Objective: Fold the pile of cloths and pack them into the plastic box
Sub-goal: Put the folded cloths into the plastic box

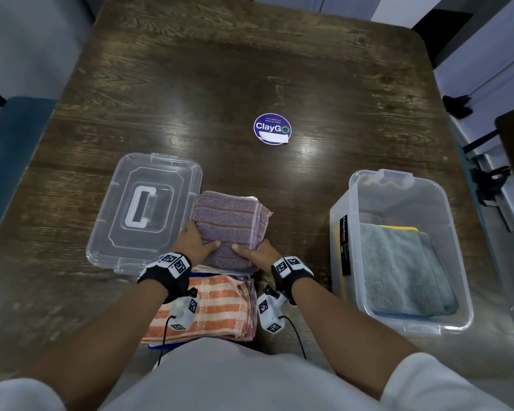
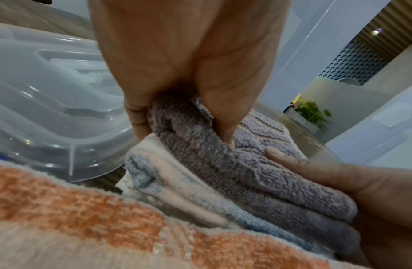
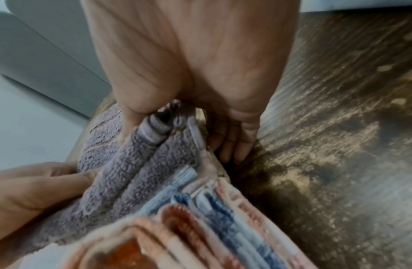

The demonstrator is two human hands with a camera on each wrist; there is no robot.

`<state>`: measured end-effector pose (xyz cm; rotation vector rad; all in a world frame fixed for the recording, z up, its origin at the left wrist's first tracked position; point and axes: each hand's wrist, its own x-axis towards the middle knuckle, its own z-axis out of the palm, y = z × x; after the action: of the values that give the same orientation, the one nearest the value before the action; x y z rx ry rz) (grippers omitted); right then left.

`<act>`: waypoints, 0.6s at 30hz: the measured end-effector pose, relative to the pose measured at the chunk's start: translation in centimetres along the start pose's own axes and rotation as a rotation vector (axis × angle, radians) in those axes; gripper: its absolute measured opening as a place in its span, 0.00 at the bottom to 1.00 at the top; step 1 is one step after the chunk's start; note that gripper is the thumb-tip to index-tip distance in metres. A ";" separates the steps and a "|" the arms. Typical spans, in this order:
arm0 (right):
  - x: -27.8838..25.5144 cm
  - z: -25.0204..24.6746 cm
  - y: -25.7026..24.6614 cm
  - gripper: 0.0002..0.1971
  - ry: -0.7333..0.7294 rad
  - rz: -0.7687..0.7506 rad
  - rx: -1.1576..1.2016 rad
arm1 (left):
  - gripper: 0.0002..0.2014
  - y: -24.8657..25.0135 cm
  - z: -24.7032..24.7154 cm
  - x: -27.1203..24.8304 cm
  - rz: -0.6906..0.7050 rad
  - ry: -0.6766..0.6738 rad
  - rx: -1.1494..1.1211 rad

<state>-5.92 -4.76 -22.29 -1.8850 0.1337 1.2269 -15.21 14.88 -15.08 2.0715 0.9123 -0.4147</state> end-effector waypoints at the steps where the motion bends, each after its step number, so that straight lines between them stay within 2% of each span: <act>1: -0.8 0.0 -0.7 0.62 -0.011 -0.009 0.009 | 0.39 0.0 0.2 0.1 -0.005 0.006 0.011; 5: -5.2 -0.3 -4.6 0.34 -0.165 -0.010 0.078 | 0.37 0.2 0.8 0.2 -0.012 0.042 0.076; 9: -5.4 0.3 -5.1 0.31 -0.148 -0.060 0.147 | 0.37 -0.4 0.9 0.3 -0.011 0.046 0.040; 12: -5.8 1.0 -5.1 0.24 -0.120 -0.114 0.175 | 0.40 -0.9 0.6 0.5 0.004 0.012 -0.002; 14: -6.0 1.1 -5.1 0.25 -0.094 -0.137 0.209 | 0.42 -1.0 0.3 0.6 0.027 -0.020 -0.035; 17: -6.4 0.5 -5.9 0.43 -0.022 -0.144 0.242 | 0.49 -0.8 -0.3 0.5 0.057 -0.064 -0.156; 18: -6.5 0.2 -6.3 0.45 -0.005 -0.157 0.247 | 0.53 -0.7 -0.5 0.6 0.072 -0.067 -0.199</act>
<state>-6.23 -2.86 -13.44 -1.6460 0.1258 1.0571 -15.35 15.81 -15.46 1.8913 0.8034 -0.3385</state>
